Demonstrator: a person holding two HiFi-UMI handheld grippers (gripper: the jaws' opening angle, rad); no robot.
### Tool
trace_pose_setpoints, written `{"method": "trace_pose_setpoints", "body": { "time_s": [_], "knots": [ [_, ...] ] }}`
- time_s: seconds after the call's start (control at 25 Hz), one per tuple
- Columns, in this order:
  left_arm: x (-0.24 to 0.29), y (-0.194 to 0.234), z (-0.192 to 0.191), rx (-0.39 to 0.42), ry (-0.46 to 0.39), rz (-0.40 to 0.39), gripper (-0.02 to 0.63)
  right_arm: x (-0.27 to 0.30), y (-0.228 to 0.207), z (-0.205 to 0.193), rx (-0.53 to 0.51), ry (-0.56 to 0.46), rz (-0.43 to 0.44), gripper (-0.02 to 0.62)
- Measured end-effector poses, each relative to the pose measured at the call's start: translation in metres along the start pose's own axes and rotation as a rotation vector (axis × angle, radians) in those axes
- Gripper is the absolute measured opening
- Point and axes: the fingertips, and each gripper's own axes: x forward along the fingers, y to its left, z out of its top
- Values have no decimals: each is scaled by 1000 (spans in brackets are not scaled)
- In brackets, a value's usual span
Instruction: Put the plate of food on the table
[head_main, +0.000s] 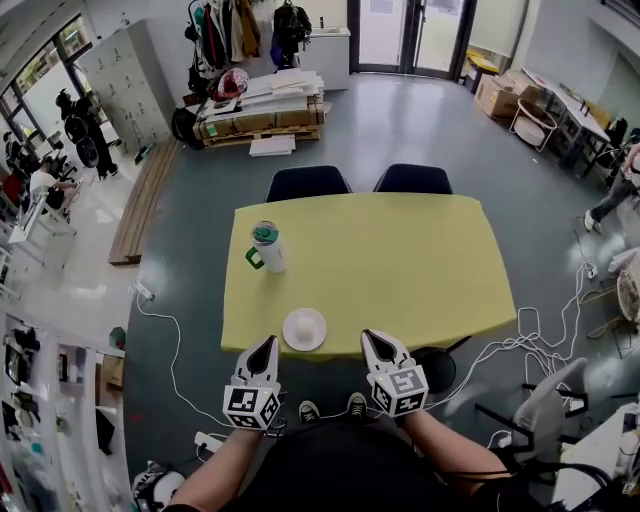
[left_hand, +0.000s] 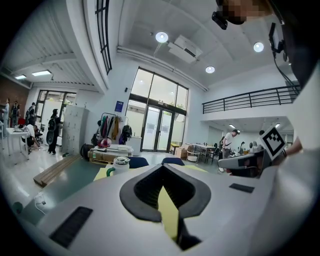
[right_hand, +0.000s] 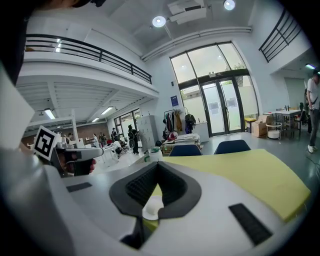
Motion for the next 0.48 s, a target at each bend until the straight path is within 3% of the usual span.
{"method": "trace_pose_setpoints", "body": {
  "time_s": [0.48],
  "knots": [
    [4,6,-10,-13,13,17,8,6,-1,-8,-3,15,16,12]
  ]
}}
